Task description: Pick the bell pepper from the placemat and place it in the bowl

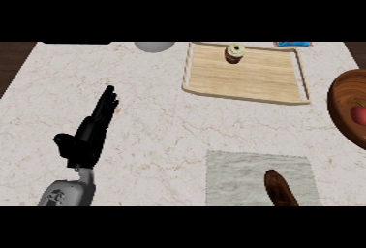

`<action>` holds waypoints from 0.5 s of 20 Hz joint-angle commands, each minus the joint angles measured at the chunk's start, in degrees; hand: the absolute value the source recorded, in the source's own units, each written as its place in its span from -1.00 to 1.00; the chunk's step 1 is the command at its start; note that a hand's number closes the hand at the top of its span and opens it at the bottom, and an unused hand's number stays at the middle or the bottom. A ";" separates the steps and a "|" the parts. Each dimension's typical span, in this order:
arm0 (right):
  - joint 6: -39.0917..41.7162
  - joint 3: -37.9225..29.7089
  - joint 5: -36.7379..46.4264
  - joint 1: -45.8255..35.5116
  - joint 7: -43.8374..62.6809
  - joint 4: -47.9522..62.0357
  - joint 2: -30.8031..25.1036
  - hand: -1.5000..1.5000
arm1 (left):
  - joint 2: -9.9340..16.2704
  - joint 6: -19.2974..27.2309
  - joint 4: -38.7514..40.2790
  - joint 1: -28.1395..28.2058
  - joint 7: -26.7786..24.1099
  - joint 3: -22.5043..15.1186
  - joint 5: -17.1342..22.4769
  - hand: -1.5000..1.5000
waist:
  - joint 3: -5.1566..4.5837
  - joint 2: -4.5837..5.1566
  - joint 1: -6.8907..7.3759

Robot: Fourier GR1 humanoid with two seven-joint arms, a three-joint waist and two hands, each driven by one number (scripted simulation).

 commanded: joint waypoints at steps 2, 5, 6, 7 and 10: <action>0.23 -3.47 -4.53 -2.64 -10.33 6.47 0.65 -1.00 | 0.26 -0.36 3.05 -2.01 -0.58 1.70 0.20 0.00 | -0.01 0.07 -0.08; -0.19 -7.76 -8.98 -0.55 -14.68 3.33 -0.41 -1.00 | -1.04 0.90 -1.20 1.94 0.04 -1.12 -1.58 0.00 | -0.02 -0.21 -0.53; -1.20 -8.08 -10.02 0.06 -14.10 0.14 1.29 -1.00 | -1.21 1.46 1.31 0.64 -1.39 0.04 -1.62 0.00 | -0.08 -0.31 -1.07; -3.02 -8.84 -10.08 -2.99 -15.88 3.41 1.14 -1.00 | -1.11 1.08 1.95 -1.64 0.23 0.55 -1.04 0.00 | -0.02 -0.04 -0.42; -4.07 -11.03 -12.64 -0.51 -16.86 2.55 1.31 -1.00 | -0.90 0.78 -0.39 0.02 0.51 0.32 -1.25 0.00 | -0.05 -0.18 -0.51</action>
